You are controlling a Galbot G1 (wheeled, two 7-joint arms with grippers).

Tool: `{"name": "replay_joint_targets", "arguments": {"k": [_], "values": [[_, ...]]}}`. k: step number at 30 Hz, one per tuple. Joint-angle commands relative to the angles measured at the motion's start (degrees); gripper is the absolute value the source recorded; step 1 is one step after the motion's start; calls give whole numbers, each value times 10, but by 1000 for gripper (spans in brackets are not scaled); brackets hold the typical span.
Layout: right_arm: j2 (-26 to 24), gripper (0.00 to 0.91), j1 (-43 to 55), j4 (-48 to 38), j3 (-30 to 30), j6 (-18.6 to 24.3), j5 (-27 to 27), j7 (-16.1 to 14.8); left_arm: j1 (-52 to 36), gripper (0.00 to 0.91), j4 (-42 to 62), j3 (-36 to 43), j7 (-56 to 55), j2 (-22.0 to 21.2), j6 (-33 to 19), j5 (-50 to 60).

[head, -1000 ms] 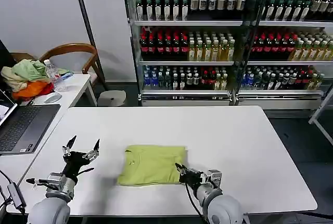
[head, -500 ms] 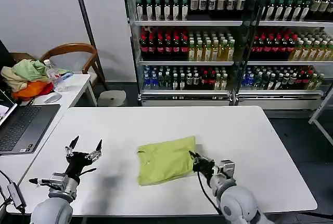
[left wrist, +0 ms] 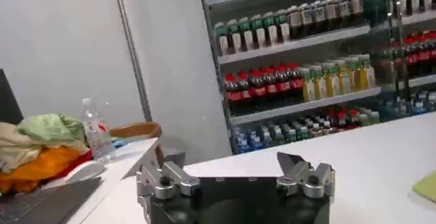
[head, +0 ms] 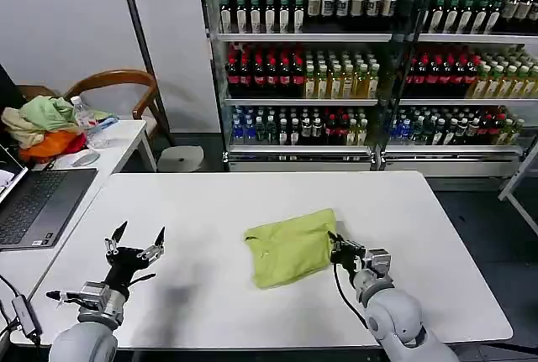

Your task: Fold and organize the clothes.

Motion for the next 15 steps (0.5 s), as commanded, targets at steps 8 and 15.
{"name": "replay_joint_targets", "arguments": {"k": [8,15], "values": [[-1,0,-22,2,21,0,14,18,-4,907,2,9,0,-3,0,2],[1,0,-29,23,17,-8,35,29,-3,907,3,9,0,-3,0,2]]}}
